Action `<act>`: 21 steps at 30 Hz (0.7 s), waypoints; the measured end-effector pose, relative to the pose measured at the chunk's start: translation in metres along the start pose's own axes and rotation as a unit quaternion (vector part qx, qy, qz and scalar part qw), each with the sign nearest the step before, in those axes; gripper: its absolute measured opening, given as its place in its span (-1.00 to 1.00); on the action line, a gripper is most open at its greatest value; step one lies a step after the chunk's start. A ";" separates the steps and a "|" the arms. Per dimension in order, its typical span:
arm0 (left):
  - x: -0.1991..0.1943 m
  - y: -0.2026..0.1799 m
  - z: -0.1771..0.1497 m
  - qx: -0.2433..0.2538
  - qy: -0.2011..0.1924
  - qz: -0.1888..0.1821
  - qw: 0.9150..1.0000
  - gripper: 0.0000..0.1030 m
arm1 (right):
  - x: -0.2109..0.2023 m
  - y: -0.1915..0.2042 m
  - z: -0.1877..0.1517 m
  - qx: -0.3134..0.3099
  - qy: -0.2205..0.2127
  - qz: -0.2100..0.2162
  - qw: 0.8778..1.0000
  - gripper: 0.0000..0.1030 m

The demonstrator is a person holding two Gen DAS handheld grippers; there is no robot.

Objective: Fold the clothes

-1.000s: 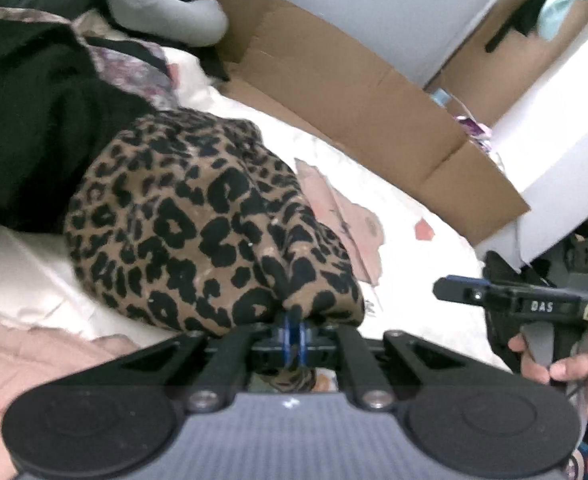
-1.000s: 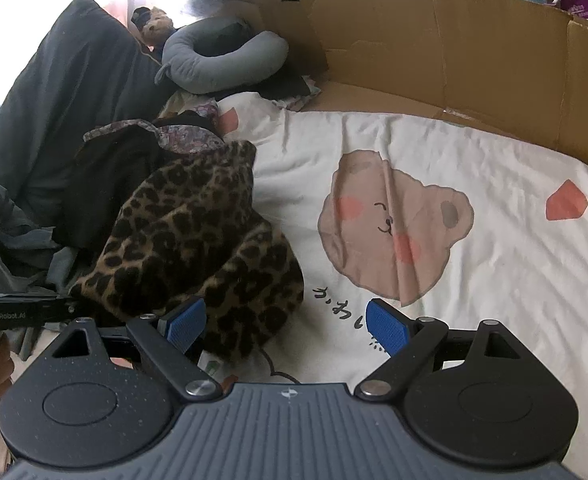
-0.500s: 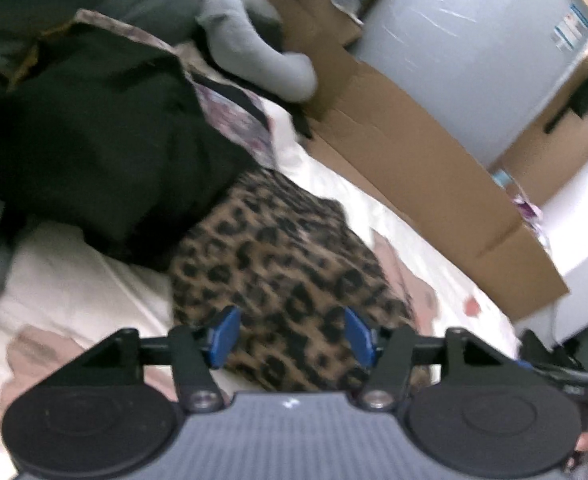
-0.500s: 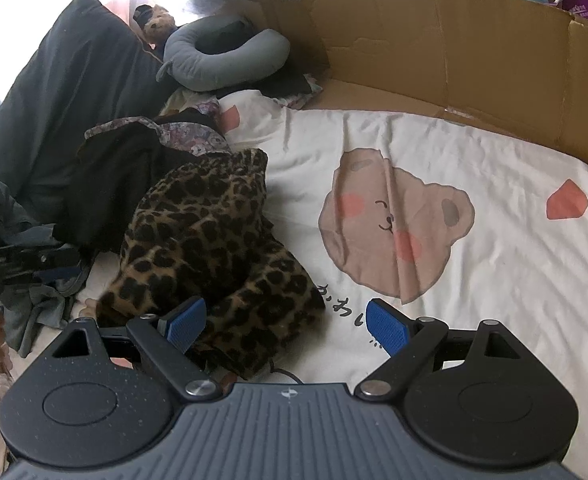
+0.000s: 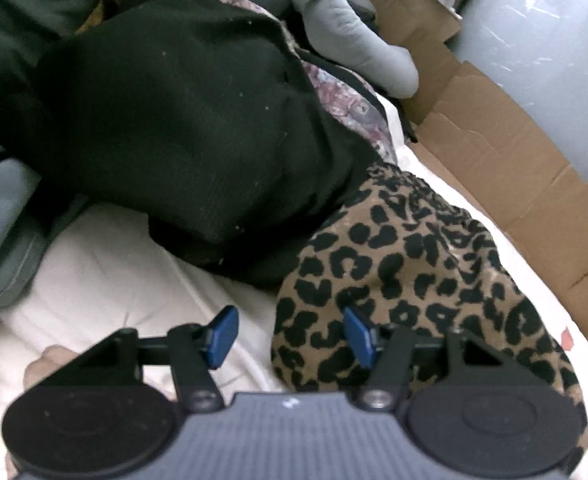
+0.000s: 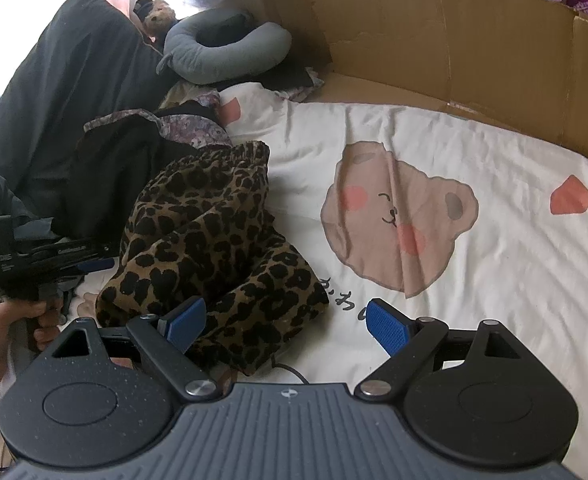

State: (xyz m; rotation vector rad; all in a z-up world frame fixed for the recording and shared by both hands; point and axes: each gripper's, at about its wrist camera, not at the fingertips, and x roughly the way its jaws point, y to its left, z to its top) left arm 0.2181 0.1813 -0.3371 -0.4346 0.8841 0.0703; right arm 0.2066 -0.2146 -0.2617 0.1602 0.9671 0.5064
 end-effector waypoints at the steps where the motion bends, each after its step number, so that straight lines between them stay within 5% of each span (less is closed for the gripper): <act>1: 0.004 0.000 0.000 0.003 0.002 -0.003 1.000 0.20 | 0.001 0.001 0.000 0.000 0.001 0.000 1.000 0.75; 8: 0.031 -0.002 -0.006 0.006 0.019 -0.022 1.000 0.17 | 0.004 0.004 -0.001 -0.003 0.001 0.008 1.000 0.75; 14: 0.033 -0.011 -0.007 0.016 0.030 -0.040 0.999 -0.70 | 0.005 0.006 0.000 -0.006 0.004 0.011 1.000 0.75; 21: -0.014 -0.039 0.005 0.048 0.003 -0.044 0.998 -0.79 | 0.001 0.007 0.003 -0.001 -0.003 0.019 1.000 0.75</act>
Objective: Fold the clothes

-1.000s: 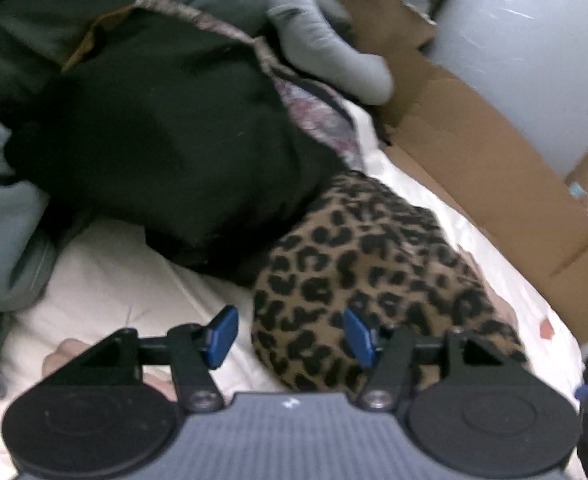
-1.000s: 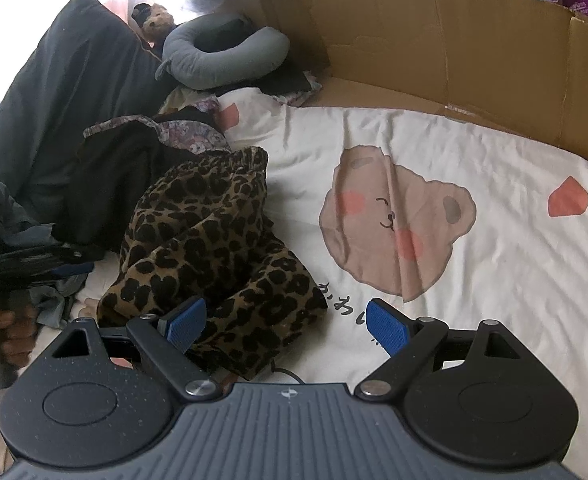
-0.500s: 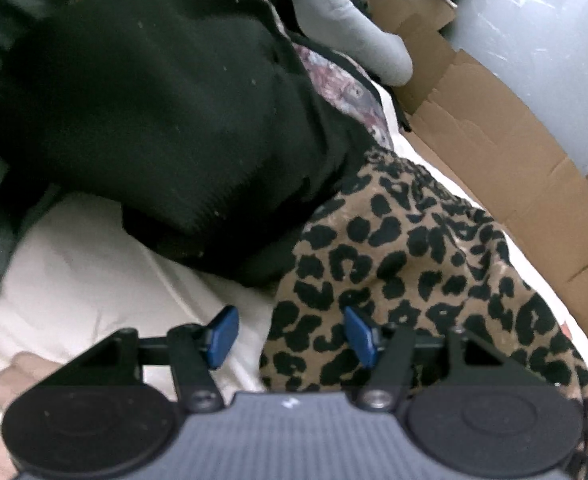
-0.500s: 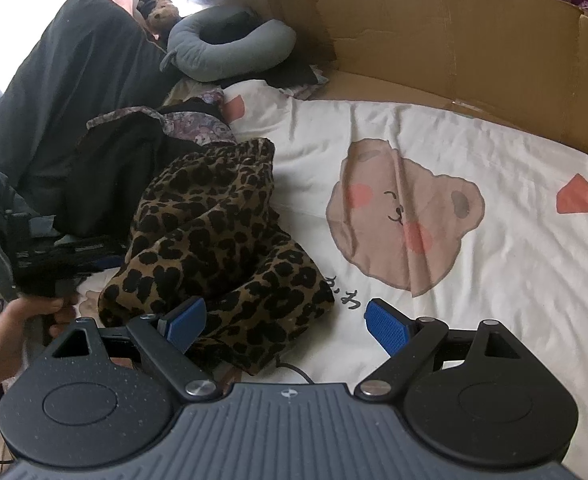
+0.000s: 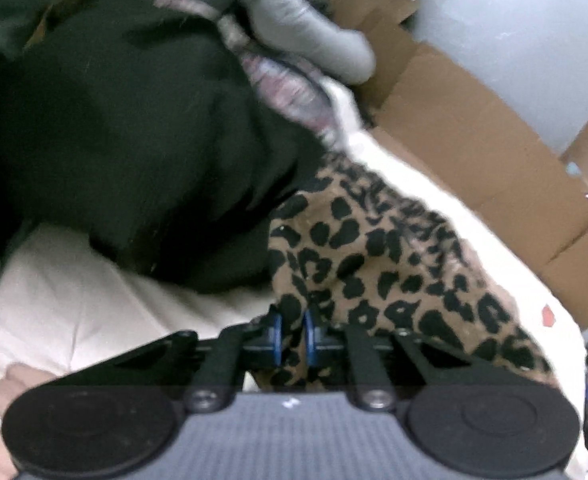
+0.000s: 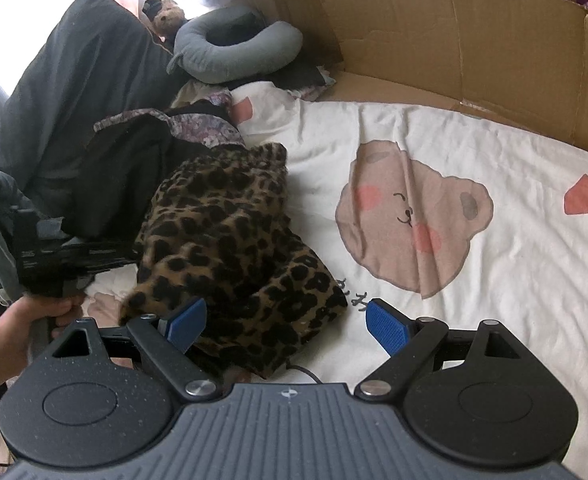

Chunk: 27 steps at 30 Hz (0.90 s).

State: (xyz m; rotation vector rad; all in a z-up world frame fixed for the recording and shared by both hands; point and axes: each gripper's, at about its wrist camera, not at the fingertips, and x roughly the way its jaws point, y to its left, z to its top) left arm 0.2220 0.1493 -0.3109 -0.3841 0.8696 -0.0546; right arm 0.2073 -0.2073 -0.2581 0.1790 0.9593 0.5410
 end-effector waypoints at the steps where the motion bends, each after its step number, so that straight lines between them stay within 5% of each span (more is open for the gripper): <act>1: -0.005 -0.005 0.003 0.004 -0.004 -0.005 1.000 -0.80 | 0.000 0.000 0.001 0.002 -0.002 0.001 1.000 0.75; 9: -0.025 -0.056 0.010 0.018 -0.014 -0.084 0.996 -0.83 | -0.006 -0.001 0.009 0.024 -0.012 0.014 1.000 0.75; 18: -0.024 -0.119 -0.008 0.065 0.016 -0.179 0.982 -0.84 | -0.013 0.000 0.024 0.065 -0.020 0.052 0.996 0.73; 27: -0.017 -0.156 -0.044 0.106 0.057 -0.225 0.967 -0.86 | -0.005 -0.003 0.029 0.109 -0.010 0.079 0.991 0.37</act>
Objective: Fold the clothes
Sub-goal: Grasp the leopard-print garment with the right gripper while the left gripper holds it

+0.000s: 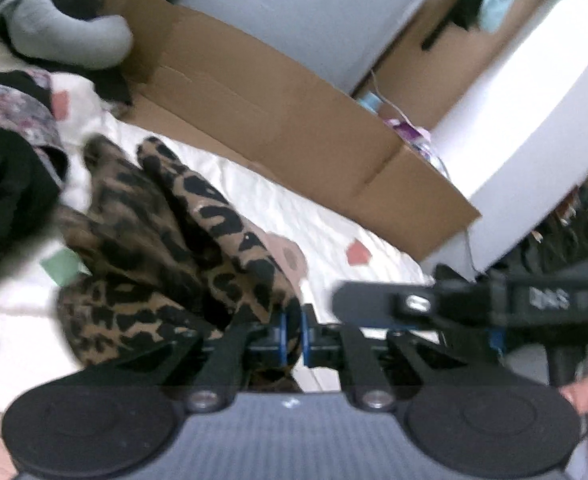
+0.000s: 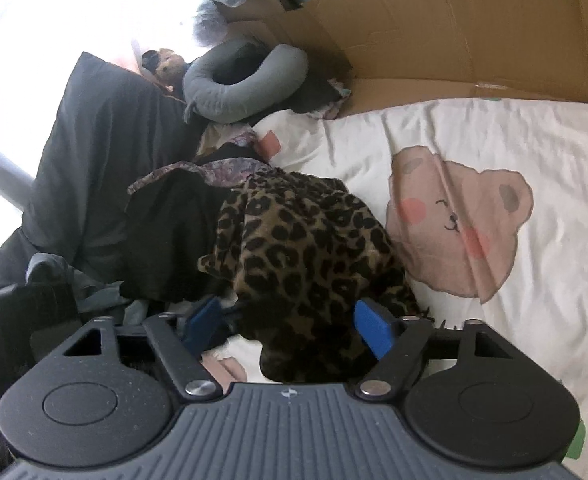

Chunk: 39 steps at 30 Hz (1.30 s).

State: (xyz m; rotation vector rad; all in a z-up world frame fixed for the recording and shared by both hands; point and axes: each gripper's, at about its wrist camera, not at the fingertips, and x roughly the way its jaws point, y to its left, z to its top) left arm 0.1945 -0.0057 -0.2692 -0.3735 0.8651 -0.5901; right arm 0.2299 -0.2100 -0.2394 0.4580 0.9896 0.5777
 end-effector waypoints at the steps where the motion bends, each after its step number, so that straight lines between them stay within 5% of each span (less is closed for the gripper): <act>1: 0.001 -0.004 -0.004 0.006 0.005 -0.003 1.000 -0.86 | 0.002 -0.001 0.000 0.002 0.003 -0.003 1.000 0.34; 11: 0.009 -0.022 -0.021 0.043 0.042 -0.025 0.998 -0.85 | 0.031 -0.013 -0.010 0.019 0.064 -0.015 0.998 -0.01; 15: 0.003 -0.018 -0.024 0.043 0.059 -0.036 0.997 -0.76 | 0.035 -0.023 -0.013 0.018 0.079 -0.020 0.996 -0.66; 18: -0.009 -0.009 -0.019 0.026 0.052 -0.020 0.998 -0.47 | 0.030 -0.027 -0.014 0.012 0.073 -0.031 0.997 -0.83; 23: -0.032 0.010 -0.004 0.023 0.011 0.045 0.999 0.00 | 0.022 -0.039 -0.013 0.015 0.057 -0.048 0.997 -0.88; 29: -0.044 0.046 0.009 -0.005 -0.021 0.136 0.991 0.23 | 0.012 -0.051 -0.006 0.018 0.037 -0.069 0.997 -0.89; 32: -0.046 0.063 0.012 -0.014 -0.026 0.161 0.987 0.40 | 0.009 -0.058 -0.003 0.020 0.029 -0.077 0.996 -0.90; 39: -0.025 0.079 0.021 -0.021 -0.025 0.160 0.987 0.40 | 0.000 -0.073 0.001 0.014 0.015 -0.107 0.994 -0.91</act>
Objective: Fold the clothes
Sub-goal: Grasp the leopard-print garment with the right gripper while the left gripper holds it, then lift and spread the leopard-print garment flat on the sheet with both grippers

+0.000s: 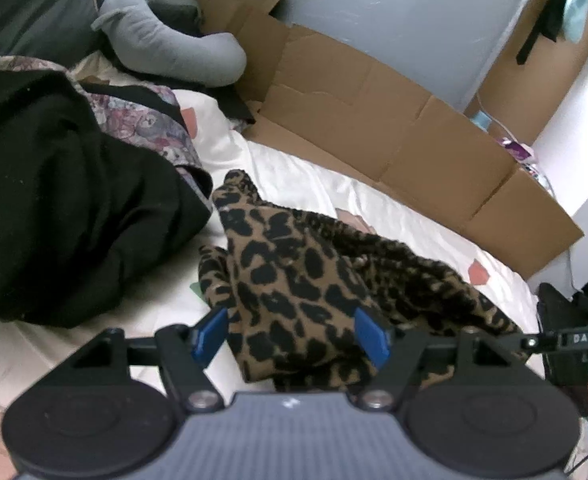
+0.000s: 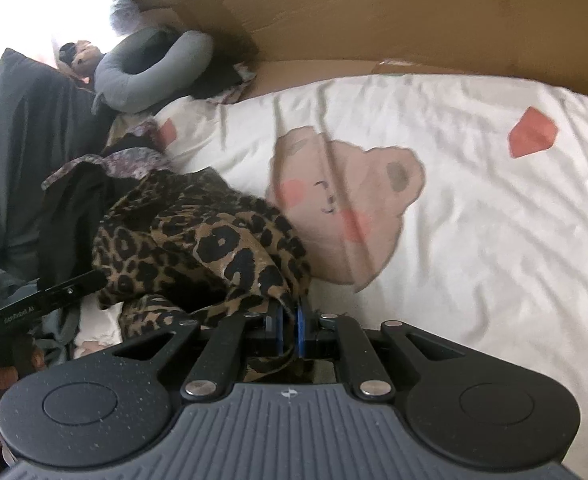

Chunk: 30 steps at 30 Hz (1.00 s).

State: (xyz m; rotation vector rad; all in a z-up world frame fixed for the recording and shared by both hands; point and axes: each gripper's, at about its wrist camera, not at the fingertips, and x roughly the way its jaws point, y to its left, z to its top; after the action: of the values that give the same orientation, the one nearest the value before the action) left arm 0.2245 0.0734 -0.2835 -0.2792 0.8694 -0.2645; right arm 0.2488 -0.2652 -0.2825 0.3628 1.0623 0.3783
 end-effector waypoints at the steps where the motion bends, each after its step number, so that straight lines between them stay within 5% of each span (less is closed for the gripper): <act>1: 0.003 -0.002 0.000 0.000 -0.001 -0.007 1.000 0.40 | -0.002 -0.002 0.001 -0.003 -0.005 -0.006 1.000 -0.92; 4: 0.011 -0.007 -0.001 0.011 0.000 -0.021 1.000 0.26 | -0.006 -0.012 0.008 -0.005 -0.016 -0.020 1.000 -1.00; 6: 0.016 -0.009 0.000 0.018 0.005 -0.026 1.000 -0.08 | -0.006 -0.019 0.012 -0.005 -0.019 -0.026 0.999 -1.00; 8: 0.019 -0.009 0.001 0.021 0.011 -0.031 0.999 -0.75 | -0.004 -0.023 0.014 -0.007 -0.019 -0.031 0.999 -1.00; 9: 0.020 -0.009 0.003 0.023 0.012 -0.033 0.999 -0.82 | -0.003 -0.025 0.015 -0.006 -0.019 -0.032 0.999 -1.00; 19: -0.009 -0.007 0.042 0.044 -0.034 -0.028 0.998 -0.92 | -0.012 -0.044 0.042 -0.026 -0.056 -0.069 0.996 -1.00; 30: -0.022 -0.005 0.068 0.073 -0.043 -0.020 0.996 -0.92 | -0.023 -0.077 0.086 -0.051 -0.085 -0.119 0.988 -1.00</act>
State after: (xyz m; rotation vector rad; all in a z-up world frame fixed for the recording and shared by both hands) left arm 0.2631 0.0850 -0.2248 -0.1699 0.7563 -0.3493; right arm 0.3247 -0.3524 -0.2623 0.1712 0.9032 0.1832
